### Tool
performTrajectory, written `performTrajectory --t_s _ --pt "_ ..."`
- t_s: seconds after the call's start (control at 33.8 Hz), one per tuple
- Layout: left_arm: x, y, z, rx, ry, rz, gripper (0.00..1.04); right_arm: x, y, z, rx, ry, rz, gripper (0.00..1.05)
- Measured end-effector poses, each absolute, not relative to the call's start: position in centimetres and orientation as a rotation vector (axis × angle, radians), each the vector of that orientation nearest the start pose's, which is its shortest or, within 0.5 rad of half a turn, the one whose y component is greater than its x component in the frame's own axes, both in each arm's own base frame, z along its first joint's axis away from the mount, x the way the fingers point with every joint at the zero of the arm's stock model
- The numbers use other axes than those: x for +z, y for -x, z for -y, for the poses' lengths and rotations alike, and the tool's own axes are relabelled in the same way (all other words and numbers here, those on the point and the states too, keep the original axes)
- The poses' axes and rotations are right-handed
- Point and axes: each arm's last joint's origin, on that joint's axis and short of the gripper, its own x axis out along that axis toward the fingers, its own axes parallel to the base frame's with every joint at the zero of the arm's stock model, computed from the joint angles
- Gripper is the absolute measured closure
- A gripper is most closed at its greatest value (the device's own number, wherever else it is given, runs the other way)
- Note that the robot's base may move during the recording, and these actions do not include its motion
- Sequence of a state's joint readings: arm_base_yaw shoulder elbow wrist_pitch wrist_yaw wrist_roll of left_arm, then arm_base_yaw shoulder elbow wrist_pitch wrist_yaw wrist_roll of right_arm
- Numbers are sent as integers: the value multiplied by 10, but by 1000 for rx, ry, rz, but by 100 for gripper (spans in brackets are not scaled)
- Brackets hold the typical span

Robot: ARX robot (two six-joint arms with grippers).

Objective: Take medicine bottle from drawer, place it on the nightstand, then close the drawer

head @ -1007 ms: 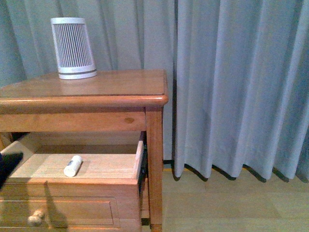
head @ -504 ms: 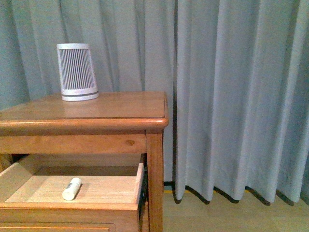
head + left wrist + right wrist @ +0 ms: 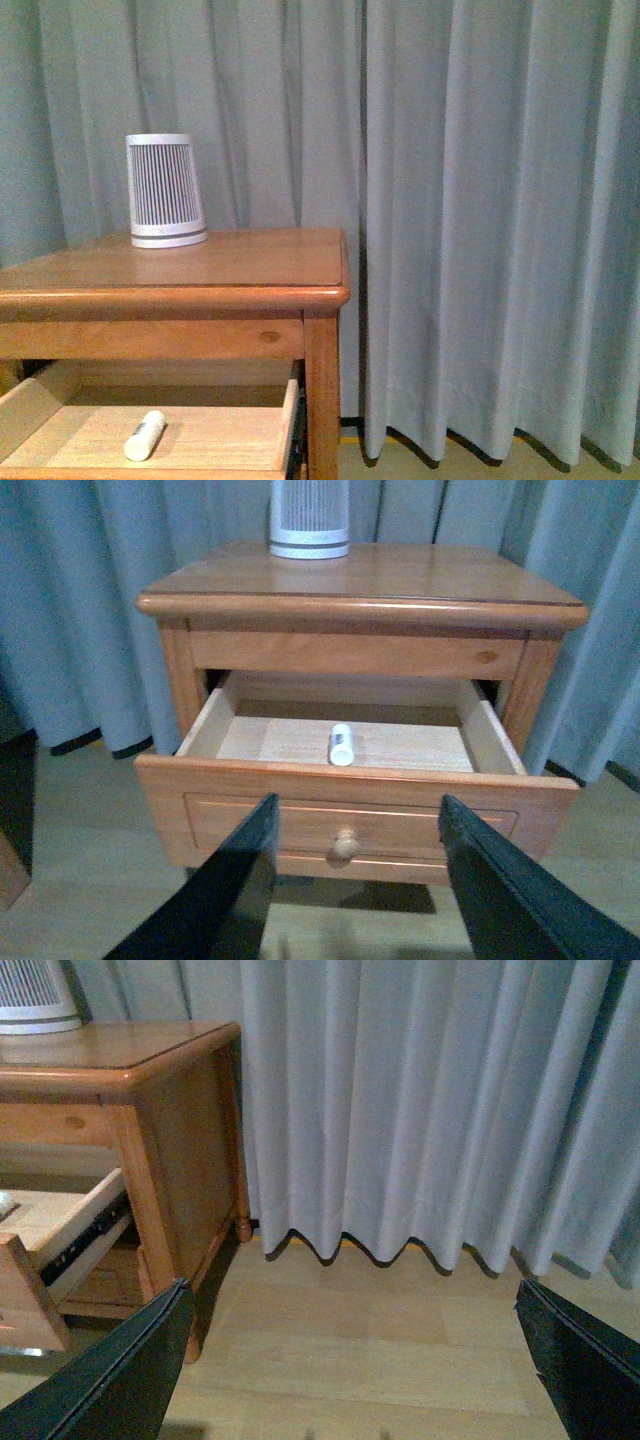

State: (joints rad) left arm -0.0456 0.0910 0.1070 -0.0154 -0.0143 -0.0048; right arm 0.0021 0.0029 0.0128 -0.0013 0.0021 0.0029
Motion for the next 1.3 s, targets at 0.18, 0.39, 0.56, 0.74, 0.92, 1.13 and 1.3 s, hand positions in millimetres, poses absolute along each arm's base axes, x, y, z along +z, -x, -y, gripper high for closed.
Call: performTrajectory --t_s 0.18,0.39,0.56,0.74,0.92,1.13,1.3 --pt "185 -98 1 -5 4 -4 80 168 -97 0 0 -3 9 7" --pt "180 -98 1 -3 4 -5 102 168 -97 0 0 -3 9 7" --pt "178 -98 1 -3 4 -3 102 168 -97 0 0 -3 9 7" --pt "166 -98 0 -4 4 -3 102 168 -97 0 0 -3 9 7" --pt "166 -97 0 -4 4 -1 102 168 -97 0 0 -3 9 7" --pt "166 -97 1 -6 4 -1 88 168 -97 0 -3 -3 9 7" --pt "166 -97 1 -6 4 0 54 168 -97 0 -2 -3 9 7"
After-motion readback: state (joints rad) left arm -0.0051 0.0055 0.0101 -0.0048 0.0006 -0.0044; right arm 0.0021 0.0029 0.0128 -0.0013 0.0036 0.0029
